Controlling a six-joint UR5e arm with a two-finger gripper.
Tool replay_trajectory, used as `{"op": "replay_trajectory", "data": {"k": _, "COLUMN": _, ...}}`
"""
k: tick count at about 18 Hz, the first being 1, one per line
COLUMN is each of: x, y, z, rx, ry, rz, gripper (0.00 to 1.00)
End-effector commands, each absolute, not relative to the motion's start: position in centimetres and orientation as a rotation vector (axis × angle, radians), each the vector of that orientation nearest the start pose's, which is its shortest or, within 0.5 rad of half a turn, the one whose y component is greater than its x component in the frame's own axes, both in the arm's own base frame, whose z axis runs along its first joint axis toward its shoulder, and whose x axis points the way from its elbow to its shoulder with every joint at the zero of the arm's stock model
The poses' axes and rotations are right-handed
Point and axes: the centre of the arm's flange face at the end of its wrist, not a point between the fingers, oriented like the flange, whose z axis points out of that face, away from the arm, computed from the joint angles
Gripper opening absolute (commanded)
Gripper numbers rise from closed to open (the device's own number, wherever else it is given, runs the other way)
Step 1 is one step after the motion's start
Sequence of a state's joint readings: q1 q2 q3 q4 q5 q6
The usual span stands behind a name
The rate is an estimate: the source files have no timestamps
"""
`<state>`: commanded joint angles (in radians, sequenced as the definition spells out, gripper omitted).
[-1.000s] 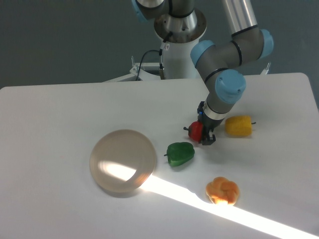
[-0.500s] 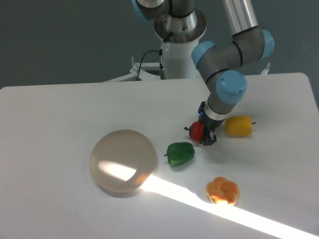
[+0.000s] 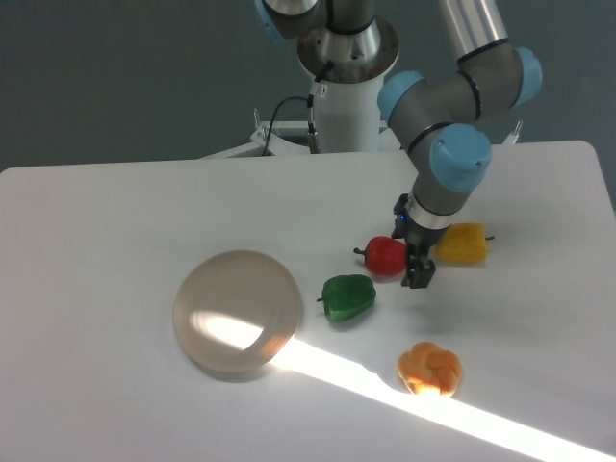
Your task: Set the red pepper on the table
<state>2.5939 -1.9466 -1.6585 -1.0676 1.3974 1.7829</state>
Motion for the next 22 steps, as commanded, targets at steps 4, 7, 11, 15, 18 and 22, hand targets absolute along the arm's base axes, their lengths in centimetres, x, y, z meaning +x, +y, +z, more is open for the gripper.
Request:
{"op": "replay_trajectory", "data": {"k": 4, "x": -47.8, "y": 46.7, "z": 33.1, "rx": -2.764, "ry": 1.035, "rz": 0.148, "gripper": 1.00}}
{"op": "replay_trajectory", "data": {"k": 7, "x": -50.4, "y": 48.2, "z": 33.0, "rx": -2.770, "ry": 1.012, "rz": 0.197, "gripper": 1.00}}
{"op": "replay_trajectory", "data": {"k": 11, "x": -53.4, "y": 49.5, "z": 34.4, "rx": -2.766, "ry": 0.976, "rz": 0.273, "gripper": 1.00}}
{"op": "replay_trajectory", "data": {"k": 15, "x": -55.1, "y": 51.3, "z": 35.0, "rx": -2.769, "ry": 0.882, "rz": 0.346, "gripper": 1.00}}
{"op": "replay_trajectory", "data": {"k": 18, "x": -55.7, "y": 51.5, "z": 35.1, "rx": -2.782, "ry": 0.913, "rz": 0.432, "gripper": 1.00}}
{"op": "replay_trajectory", "data": {"k": 22, "x": -55.6, "y": 52.0, "z": 35.2, "rx": -2.784, "ry": 0.926, "rz": 0.442, "gripper": 1.00}}
